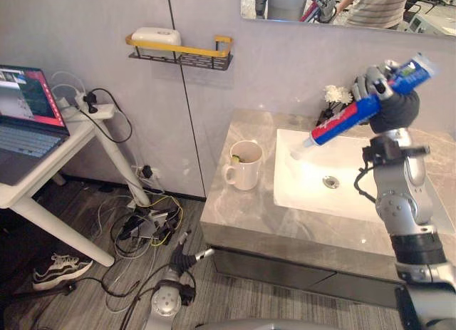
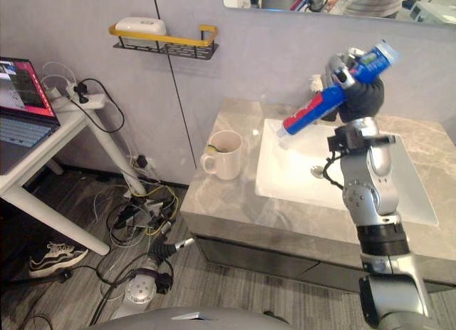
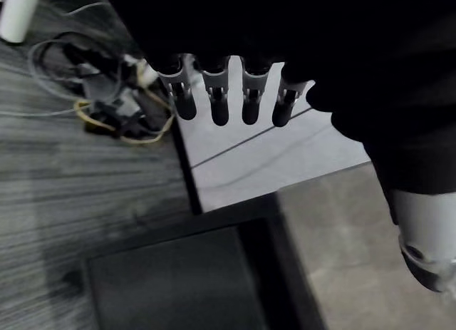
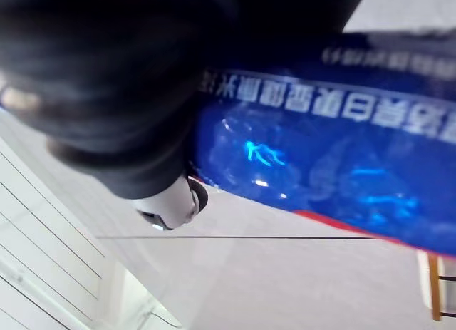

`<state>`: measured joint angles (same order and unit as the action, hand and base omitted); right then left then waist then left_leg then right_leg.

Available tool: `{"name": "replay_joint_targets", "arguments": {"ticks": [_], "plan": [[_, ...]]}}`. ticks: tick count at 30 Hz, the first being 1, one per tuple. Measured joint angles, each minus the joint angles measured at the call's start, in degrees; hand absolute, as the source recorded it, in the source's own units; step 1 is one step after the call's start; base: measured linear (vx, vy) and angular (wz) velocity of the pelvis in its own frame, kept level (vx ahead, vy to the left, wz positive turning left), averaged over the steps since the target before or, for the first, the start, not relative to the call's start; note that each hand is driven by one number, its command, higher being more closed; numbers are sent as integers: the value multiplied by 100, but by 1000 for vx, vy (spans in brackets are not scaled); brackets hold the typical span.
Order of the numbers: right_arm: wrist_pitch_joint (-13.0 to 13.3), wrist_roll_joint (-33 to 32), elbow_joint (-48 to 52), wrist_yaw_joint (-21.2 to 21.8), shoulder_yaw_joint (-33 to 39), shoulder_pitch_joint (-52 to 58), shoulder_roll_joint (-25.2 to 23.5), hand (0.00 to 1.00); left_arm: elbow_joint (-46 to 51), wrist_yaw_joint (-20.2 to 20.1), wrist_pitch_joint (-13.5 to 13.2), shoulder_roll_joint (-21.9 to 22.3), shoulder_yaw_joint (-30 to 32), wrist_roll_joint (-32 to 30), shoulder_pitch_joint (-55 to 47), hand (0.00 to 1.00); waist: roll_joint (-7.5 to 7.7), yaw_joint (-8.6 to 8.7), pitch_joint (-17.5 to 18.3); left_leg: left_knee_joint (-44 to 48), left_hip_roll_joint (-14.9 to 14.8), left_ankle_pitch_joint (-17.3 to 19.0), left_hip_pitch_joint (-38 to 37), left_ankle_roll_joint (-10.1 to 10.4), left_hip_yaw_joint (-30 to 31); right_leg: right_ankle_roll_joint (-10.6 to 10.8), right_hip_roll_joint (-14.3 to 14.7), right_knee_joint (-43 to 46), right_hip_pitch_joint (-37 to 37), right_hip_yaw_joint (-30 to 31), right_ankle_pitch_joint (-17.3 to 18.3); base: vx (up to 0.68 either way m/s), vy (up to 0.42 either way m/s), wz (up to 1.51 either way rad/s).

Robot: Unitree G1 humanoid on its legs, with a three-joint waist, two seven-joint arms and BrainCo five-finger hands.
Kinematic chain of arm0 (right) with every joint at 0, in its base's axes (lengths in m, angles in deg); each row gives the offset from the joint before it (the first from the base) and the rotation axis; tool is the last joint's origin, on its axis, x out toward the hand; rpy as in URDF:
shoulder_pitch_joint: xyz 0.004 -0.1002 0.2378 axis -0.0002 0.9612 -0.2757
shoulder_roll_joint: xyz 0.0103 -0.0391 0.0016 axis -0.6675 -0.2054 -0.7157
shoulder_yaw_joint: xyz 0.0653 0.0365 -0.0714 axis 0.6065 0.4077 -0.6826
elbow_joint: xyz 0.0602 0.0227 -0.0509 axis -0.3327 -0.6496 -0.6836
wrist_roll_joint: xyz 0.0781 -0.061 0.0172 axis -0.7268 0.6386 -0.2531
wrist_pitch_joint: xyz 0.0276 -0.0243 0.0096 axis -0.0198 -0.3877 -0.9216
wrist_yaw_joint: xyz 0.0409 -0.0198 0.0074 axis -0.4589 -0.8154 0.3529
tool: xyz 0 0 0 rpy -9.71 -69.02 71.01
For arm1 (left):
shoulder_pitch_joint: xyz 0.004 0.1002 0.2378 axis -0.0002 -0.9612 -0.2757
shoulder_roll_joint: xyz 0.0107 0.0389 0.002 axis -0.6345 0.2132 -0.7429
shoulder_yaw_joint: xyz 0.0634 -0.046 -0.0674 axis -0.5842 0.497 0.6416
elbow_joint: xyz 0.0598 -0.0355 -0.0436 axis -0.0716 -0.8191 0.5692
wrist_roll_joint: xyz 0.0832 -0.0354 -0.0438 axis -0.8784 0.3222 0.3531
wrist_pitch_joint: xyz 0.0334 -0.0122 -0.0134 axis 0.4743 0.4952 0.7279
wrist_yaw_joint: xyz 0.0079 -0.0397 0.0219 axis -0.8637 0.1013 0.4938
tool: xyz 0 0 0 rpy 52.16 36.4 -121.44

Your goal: Organize washtable

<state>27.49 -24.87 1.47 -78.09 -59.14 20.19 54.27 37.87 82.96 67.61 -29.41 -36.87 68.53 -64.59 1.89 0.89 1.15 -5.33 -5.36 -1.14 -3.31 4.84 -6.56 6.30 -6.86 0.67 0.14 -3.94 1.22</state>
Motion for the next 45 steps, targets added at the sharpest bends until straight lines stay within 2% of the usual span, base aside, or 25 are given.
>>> {"name": "replay_joint_targets", "arguments": {"ticks": [5, 12, 18, 24, 27, 34, 45], "plan": [[-64, 191, -180, -67, -499, -601, 267, 100, -729, -68, 82, -7, -52, 333, 13, 0, 49, -55, -26, 0, 1, -1, 71, -1, -3, -9, -2, 13, 82, 6, -7, 0, 0, 0], [-86, 332, -425, -132, -807, -906, 276, 100, -1339, -151, 154, -12, -128, 396, 85, 0, 148, -147, -99, -6, -5, -13, 118, 3, -3, -14, 5, 25, 134, 13, -10, 0, 0, 0], [-94, 449, -568, -157, -1015, -1273, 275, 100, -1637, -145, 220, -32, -140, 606, 236, 0, 157, -175, -130, -3, -7, -28, 220, 2, 6, -19, 11, 14, 220, 5, -21, 0, 0, 0], [-95, 472, -563, -186, -1073, -1350, 273, 100, -1656, -144, 231, -33, -279, 606, 299, 0, 191, -206, -186, -2, -6, -28, 275, 2, 15, -23, 10, 11, 276, 1, -28, 0, 0, 0], [-96, 669, -561, -192, -1171, -1350, 269, 100, -1654, -135, 230, -36, -331, 606, 305, 0, 182, -207, -202, -2, -6, -28, 280, 2, 15, -24, 11, 8, 281, 2, -29, 0, 0, 0], [-208, 676, -541, -191, -1278, -1355, 232, 100, -1622, -107, 230, -32, -354, 609, 339, 0, 139, -296, -284, -1, -7, -28, 295, 2, 17, -24, 13, -20, 285, 2, -48, 0, 0, 0], [-218, 683, -520, -172, -1492, -1432, 208, 100, -1567, -107, 230, -35, -388, 609, 336, 0, 129, -324, -328, -1, -7, -28, 314, 2, 62, -24, 16, -34, 287, -13, -48, 0, 0, 0]]}}
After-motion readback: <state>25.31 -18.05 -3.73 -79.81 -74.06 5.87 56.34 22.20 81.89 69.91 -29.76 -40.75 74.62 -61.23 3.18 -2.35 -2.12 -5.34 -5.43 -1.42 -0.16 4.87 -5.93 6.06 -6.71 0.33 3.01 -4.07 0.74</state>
